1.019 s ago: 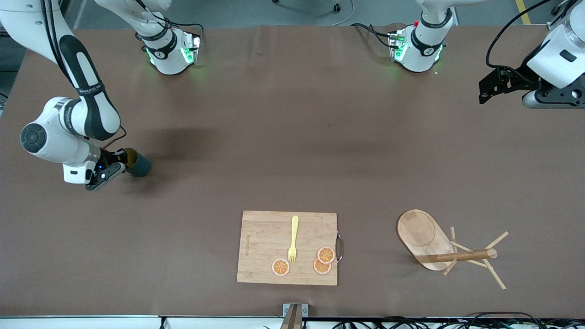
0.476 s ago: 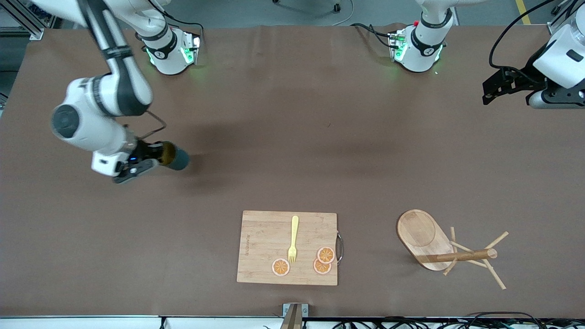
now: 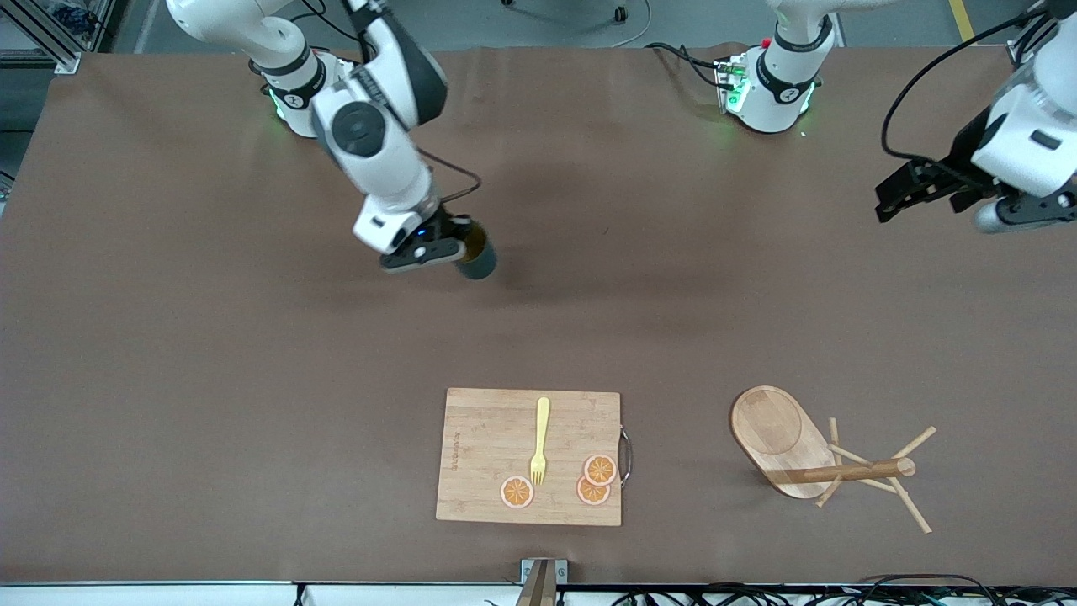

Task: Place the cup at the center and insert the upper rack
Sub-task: 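Carry the mug to the table center while the left gripper approaches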

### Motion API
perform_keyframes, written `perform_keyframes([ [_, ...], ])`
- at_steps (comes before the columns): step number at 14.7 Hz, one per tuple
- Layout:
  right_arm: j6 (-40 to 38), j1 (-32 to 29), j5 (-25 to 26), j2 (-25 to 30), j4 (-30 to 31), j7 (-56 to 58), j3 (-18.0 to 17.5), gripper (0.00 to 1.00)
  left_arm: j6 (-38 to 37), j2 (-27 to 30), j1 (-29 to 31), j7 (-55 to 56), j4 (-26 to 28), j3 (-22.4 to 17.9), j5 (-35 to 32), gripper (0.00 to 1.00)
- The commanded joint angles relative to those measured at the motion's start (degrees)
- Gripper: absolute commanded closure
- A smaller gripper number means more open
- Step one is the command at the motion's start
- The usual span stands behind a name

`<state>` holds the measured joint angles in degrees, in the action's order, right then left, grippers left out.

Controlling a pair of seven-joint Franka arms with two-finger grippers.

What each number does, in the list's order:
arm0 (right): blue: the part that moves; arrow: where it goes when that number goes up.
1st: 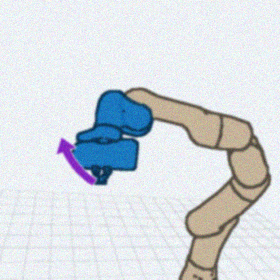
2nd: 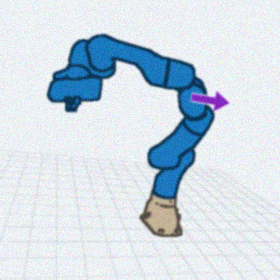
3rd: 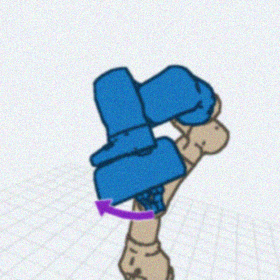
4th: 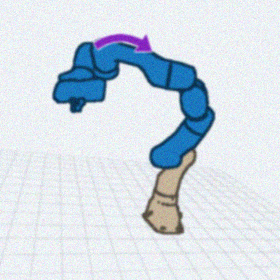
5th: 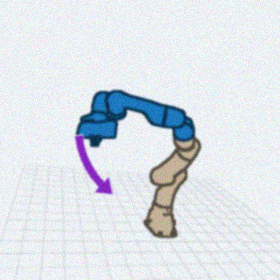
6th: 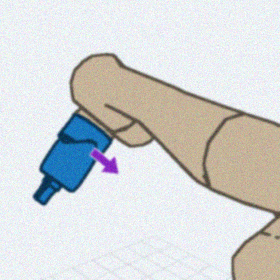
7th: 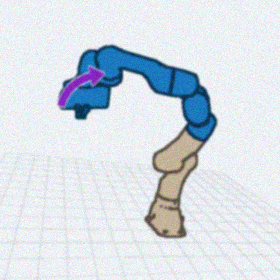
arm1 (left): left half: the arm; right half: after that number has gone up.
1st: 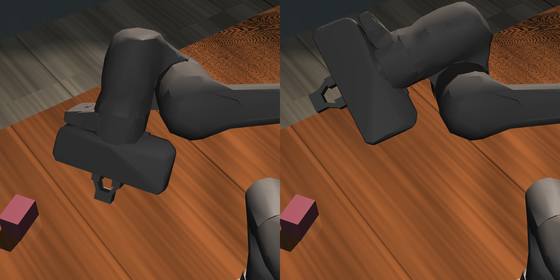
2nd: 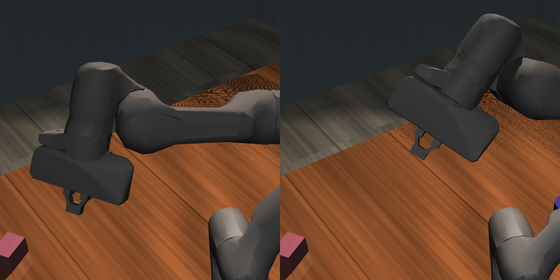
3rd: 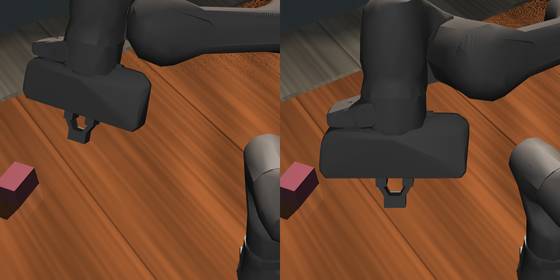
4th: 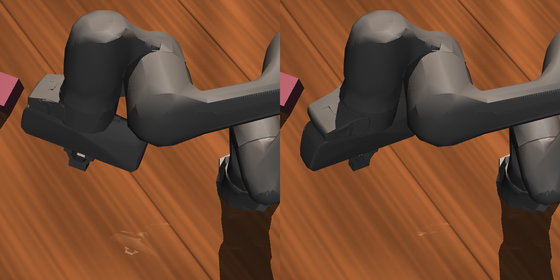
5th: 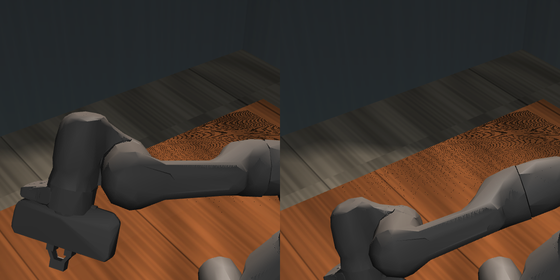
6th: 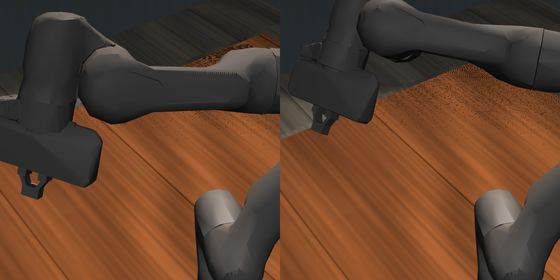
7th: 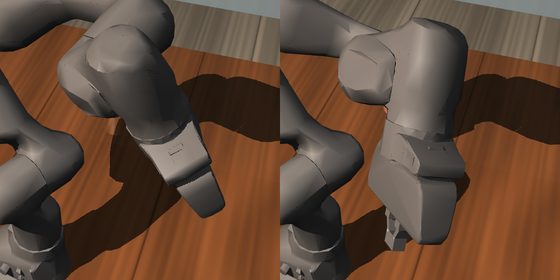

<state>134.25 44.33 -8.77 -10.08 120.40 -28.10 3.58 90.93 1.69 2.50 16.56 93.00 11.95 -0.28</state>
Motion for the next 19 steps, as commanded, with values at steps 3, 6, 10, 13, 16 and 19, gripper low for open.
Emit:
perform_keyframes([
  [3, 2.16, 9.44, -0.90, -14.93, -12.96, -14.77, 1.17, 0.99, 3.28, 1.12, 0.05, 10.14, 4.11, 7.02, -0.33, 0.00],
  [6, 2.07, 12.00, -0.72, -21.19, -19.13, -14.97, 1.17, 0.90, 7.32, 1.65, -0.04, 15.94, 8.41, 10.54, -0.33, 0.00],
  [10, 1.46, 12.00, -0.64, -22.35, -20.29, -14.61, 1.17, 0.00, 11.46, 1.56, -0.04, 26.03, 13.07, 17.03, -0.33, 0.00],
  [13, -1.68, 11.22, -0.72, -20.78, -21.34, -14.09, 1.43, 0.00, 12.87, 1.73, -0.04, 36.14, 15.80, 22.83, -0.68, 0.00],
  [16, -12.39, 8.41, -0.72, -16.65, -25.02, -12.43, 1.52, 0.00, 16.98, 1.47, -0.13, 48.87, 20.01, 30.38, -3.92, 0.00],
  [19, -19.70, 2.71, -0.81, -11.99, -25.30, -3.66, 1.52, 0.00, 22.62, 0.51, -0.30, 63.04, 24.94, 38.30, -8.32, 0.00],
])
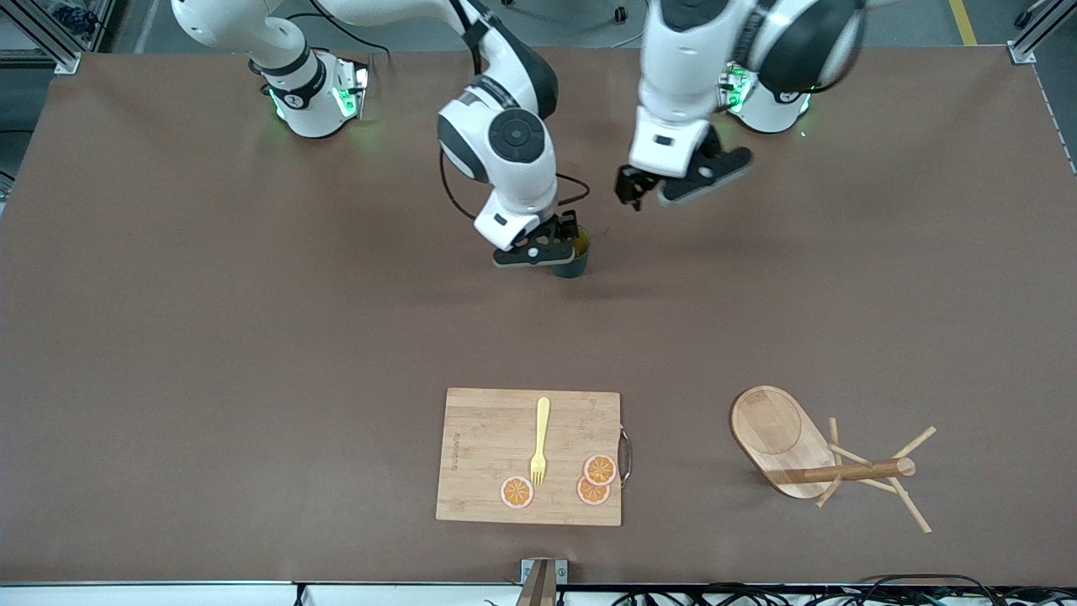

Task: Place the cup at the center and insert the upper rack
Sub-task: 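Release the mug with the right gripper while the left gripper lowers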

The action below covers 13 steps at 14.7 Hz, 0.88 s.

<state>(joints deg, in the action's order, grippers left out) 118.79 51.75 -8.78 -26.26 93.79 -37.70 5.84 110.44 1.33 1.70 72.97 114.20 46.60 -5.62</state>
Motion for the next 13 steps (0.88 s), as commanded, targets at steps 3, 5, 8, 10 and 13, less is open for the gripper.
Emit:
perform_keyframes([
  [3, -12.59, -12.79, -0.72, 8.67, 1.31, 18.67, -0.65, 0.00, 3.64, -0.62, -1.34, 14.09, 4.54, 7.79, -3.86, 0.00],
  [5, -17.16, -19.29, -0.37, 11.31, 1.31, 27.63, -0.65, 0.00, 4.16, -3.08, -5.55, 20.51, 4.54, 7.98, -7.45, 0.00],
  [8, -20.95, -29.04, 0.86, 13.60, 0.44, 37.14, -0.48, 0.00, 5.22, -13.86, -12.58, 39.19, 3.32, 7.89, -22.62, 0.00],
  [10, -24.90, -35.46, 2.79, 13.35, -3.06, 41.72, -0.56, 0.00, 5.05, -21.25, -16.10, 48.71, 1.03, 7.89, -30.46, 0.00],
  [13, -26.15, -41.98, 7.17, 13.17, -6.94, 42.35, -0.56, 0.00, 3.21, -28.47, -21.29, 57.08, -1.60, 6.67, -40.66, 0.02],
])
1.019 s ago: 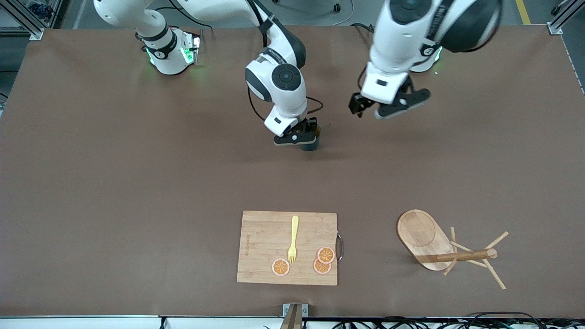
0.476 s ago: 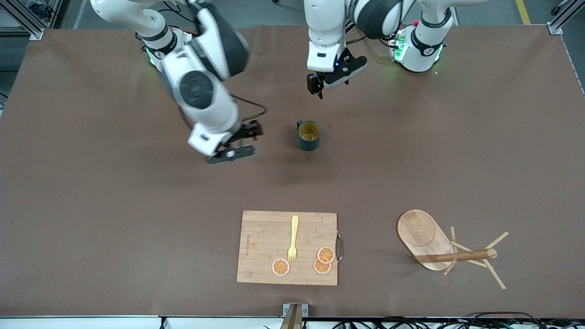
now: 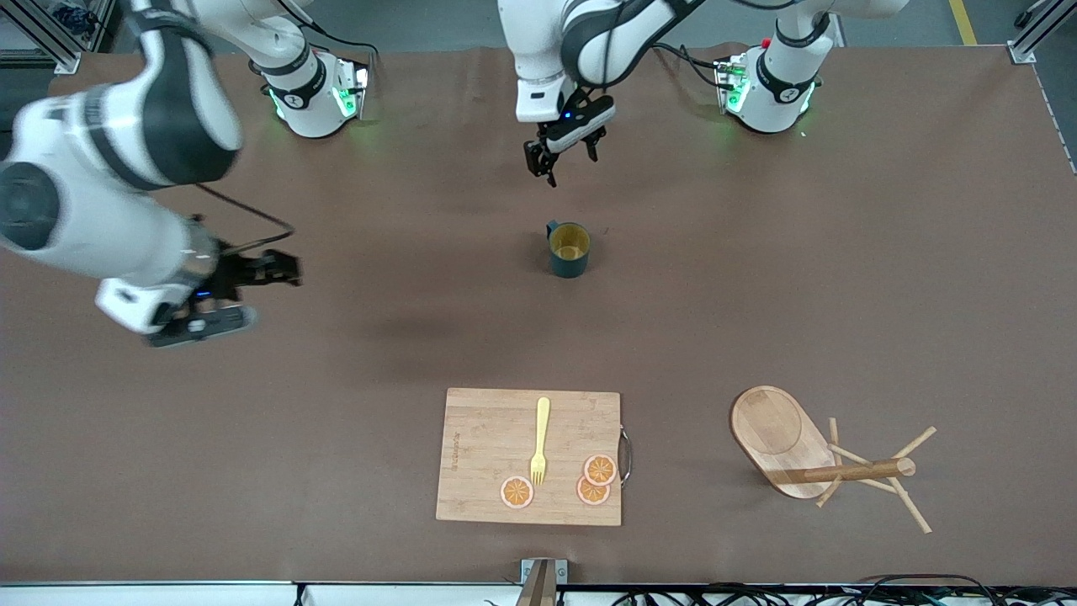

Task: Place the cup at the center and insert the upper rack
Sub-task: 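Release the mug with the right gripper while the left gripper lowers, then lower the left gripper to the mug handle while the right arm retracts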

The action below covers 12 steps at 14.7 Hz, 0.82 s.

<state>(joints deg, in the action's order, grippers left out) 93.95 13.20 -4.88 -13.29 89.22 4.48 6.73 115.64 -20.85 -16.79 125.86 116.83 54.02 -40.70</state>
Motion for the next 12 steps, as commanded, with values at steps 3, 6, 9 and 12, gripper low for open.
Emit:
perform_keyframes([
  [3, -3.24, -7.12, 5.23, 0.20, -5.54, 0.10, -1.54, 0.00, -7.60, -11.56, -12.35, 8.52, -8.97, -7.41, -12.20, 0.06],
  [6, -3.42, -10.03, 5.32, 0.11, -8.00, -0.17, -1.45, 0.00, -10.07, -15.87, -25.26, 8.70, -14.95, -19.70, -13.61, 0.14],
  [9, -3.68, -12.40, 4.36, 0.02, -8.54, -0.34, -1.54, 0.00, -10.08, -17.99, -33.55, 9.83, -16.63, -28.96, -13.70, 0.17],
  [12, -8.66, -12.76, 4.09, 0.11, -8.01, -0.69, -1.54, 0.00, -10.08, -19.40, -34.80, 11.67, -16.90, -30.03, -16.41, 0.22],
])
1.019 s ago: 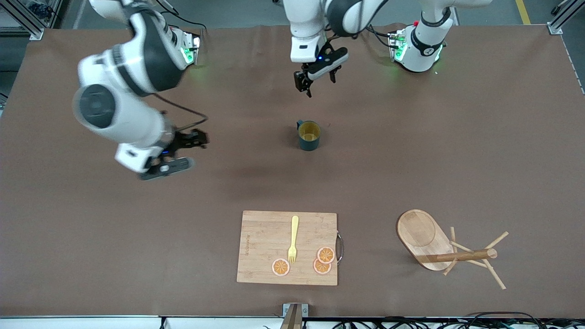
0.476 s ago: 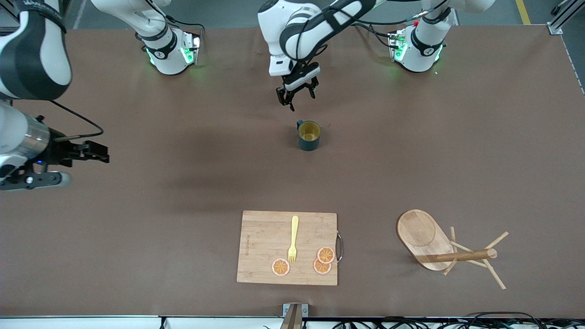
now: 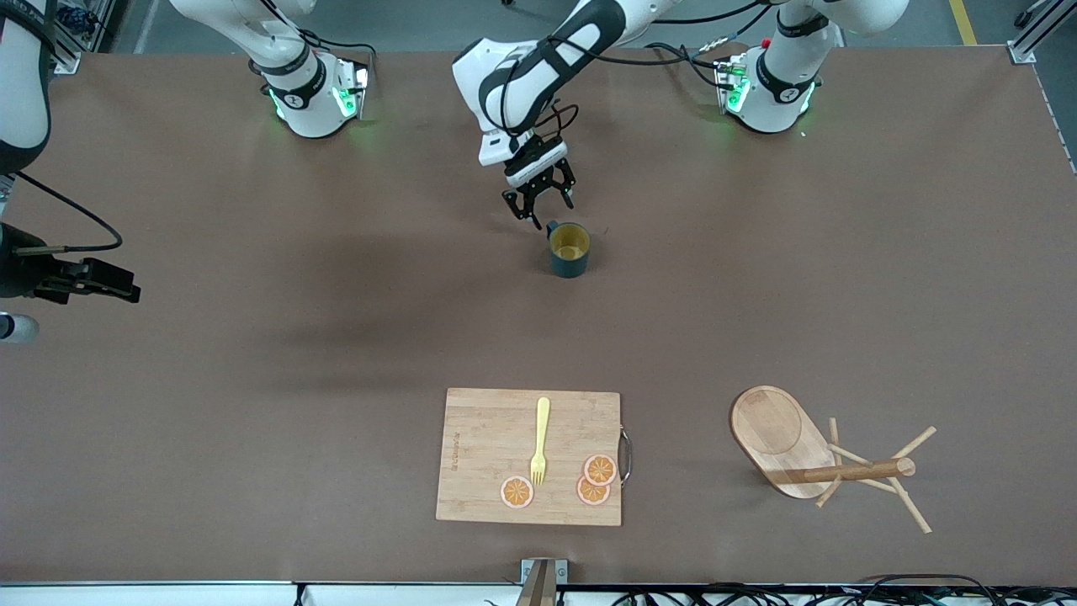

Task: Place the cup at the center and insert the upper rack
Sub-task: 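Lower the left gripper to the mug handle while the right arm retracts, then close the left gripper on the blue mug's handle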

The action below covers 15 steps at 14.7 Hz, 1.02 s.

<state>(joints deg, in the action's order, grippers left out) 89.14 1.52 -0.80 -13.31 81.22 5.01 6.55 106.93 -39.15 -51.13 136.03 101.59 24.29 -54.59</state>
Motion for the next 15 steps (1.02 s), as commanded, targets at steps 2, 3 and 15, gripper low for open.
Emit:
perform_keyframes([
  [2, -5.91, -2.48, -0.16, 0.39, 0.78, -0.70, -1.45, 0.00, -1.37, -1.89, -0.63, 5.11, -1.66, -0.30, -4.99, 0.27],
  [3, -5.39, -2.57, -0.16, 1.26, 1.74, -0.53, -1.46, 0.00, -1.37, -2.24, -0.72, 6.95, -1.66, -0.30, -6.39, 0.28],
  [15, -1.51, -2.75, 1.51, 18.32, 16.34, -0.26, -1.54, 0.00, -1.46, -4.62, -2.22, 9.79, -4.73, -3.29, -7.90, 0.80],
])
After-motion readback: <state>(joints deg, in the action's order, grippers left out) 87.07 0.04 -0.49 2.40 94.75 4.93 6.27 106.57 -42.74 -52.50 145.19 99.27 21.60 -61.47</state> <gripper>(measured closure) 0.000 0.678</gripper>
